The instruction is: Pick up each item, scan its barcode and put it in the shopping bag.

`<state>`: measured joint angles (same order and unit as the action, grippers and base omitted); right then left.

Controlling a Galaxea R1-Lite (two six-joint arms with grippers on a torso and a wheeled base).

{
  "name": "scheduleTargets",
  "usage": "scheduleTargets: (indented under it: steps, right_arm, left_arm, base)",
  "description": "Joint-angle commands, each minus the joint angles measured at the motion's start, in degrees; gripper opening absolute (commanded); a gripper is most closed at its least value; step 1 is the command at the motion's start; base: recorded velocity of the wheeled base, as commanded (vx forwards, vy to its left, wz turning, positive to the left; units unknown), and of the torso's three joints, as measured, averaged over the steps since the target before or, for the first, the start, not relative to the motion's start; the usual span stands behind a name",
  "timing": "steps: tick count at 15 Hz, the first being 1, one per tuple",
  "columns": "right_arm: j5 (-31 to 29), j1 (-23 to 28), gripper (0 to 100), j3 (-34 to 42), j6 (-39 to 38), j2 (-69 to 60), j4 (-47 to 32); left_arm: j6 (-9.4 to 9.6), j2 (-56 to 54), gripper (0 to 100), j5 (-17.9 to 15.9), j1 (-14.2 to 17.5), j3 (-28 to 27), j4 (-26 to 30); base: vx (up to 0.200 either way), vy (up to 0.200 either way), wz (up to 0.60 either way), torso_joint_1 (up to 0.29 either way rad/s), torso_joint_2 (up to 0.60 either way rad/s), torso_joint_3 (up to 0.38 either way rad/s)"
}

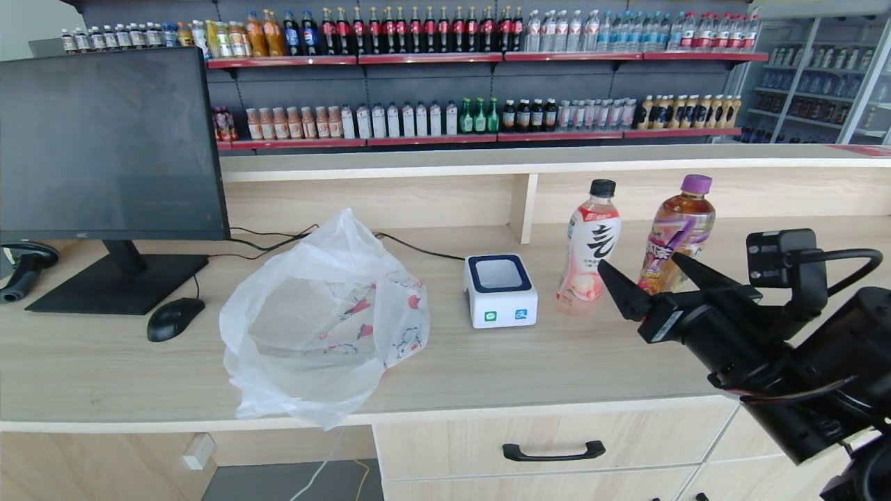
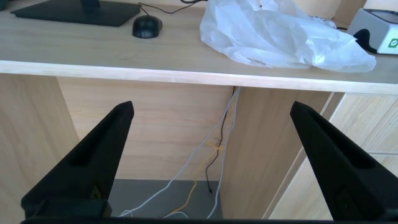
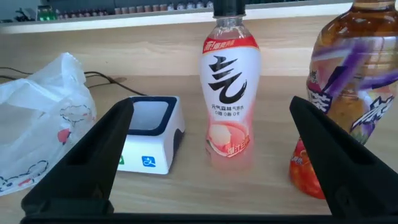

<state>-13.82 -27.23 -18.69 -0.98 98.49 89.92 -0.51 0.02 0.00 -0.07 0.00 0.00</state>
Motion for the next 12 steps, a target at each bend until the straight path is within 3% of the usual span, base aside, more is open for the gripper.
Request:
scheduleTargets:
  steps: [1, 12]
  right_arm:
    - [0.0, 0.0, 100, -0.9, -0.2, 3.0, 0.1]
    - [-0.2, 1.4, 100, -9.1, -1.5, 13.1, 0.1]
  left_arm:
    - [-0.02, 0.0, 100, 0.0, 0.1, 0.0, 0.0]
    - [-0.02, 0.0, 100, 0.0, 0.0, 0.0, 0.0]
  base:
    - [0.0, 0.0, 0.0, 0.0, 0.0, 0.0]
    - [0.0, 0.0, 0.0, 0.0, 0.0, 0.0]
